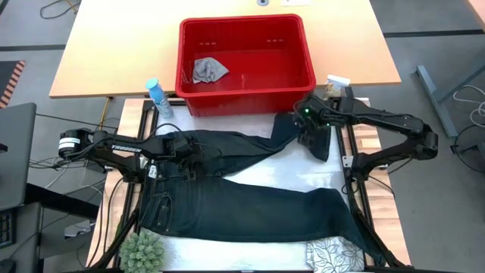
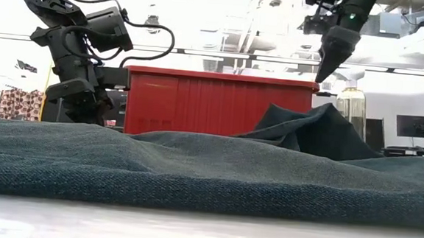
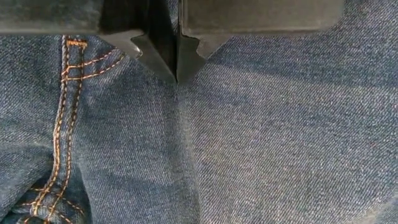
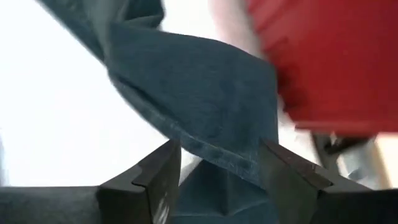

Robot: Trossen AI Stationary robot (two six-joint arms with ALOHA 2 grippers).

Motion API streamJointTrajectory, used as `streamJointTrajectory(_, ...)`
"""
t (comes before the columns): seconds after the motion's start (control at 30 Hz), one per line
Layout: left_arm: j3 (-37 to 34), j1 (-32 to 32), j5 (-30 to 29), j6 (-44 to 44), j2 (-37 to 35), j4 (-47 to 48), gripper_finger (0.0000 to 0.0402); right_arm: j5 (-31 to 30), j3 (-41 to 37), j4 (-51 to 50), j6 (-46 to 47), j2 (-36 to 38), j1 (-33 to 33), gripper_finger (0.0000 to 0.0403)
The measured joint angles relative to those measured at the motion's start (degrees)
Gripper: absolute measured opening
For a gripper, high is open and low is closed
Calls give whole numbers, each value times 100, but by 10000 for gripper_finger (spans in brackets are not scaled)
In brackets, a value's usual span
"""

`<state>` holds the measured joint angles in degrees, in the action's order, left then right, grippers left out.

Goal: Fold laundry
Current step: Fold the dark blue pants

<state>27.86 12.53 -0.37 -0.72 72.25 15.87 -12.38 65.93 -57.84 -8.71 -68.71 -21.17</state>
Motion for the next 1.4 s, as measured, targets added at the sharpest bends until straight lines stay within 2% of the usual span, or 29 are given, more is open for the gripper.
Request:
streamJointTrajectory(0.2,0,0,-59,-183,0,13,0,-147,-115,-216,-1321,-94,928,244)
streamJointTrajectory(0.37,0,0,-144,-216,0,12,0,-970,-144,-333,-2112,-679,1492,244)
streamJointTrajectory(0.53,0,0,-158,-238,0,13,0,-2013,-146,-323,-2477,-1433,1499,244)
streamJointTrajectory(0.63,0,0,-159,-266,0,14,0,-2203,-146,-378,-2448,-1843,1339,239)
streamJointTrajectory(0.73,0,0,-159,-340,0,14,0,-2298,-149,-487,-2442,-2122,1261,196)
streamJointTrajectory(0.83,0,0,-159,-362,0,18,0,-2299,-38,-693,-2380,-2242,1290,91)
streamJointTrajectory(0.87,0,0,-159,-362,0,18,0,-2210,54,-827,-2302,-2254,1305,48)
streamJointTrajectory(0.9,0,0,-158,-362,0,17,0,-2011,159,-990,-2182,-2258,1305,28)
streamJointTrajectory(1.0,0,0,-159,-342,0,18,0,-1459,553,-1420,-1449,-2237,1303,24)
streamJointTrajectory(1.1,0,0,-160,-304,0,16,0,-652,1135,-2017,-868,-2211,1303,24)
streamJointTrajectory(1.17,0,0,-183,-302,0,15,0,119,1597,-2464,-496,-2212,1279,23)
streamJointTrajectory(1.27,0,0,-194,-264,0,15,0,1581,2233,-2903,108,-2285,1081,23)
streamJointTrajectory(1.4,0,0,-198,-201,0,15,0,3208,2729,-2848,818,-2290,647,23)
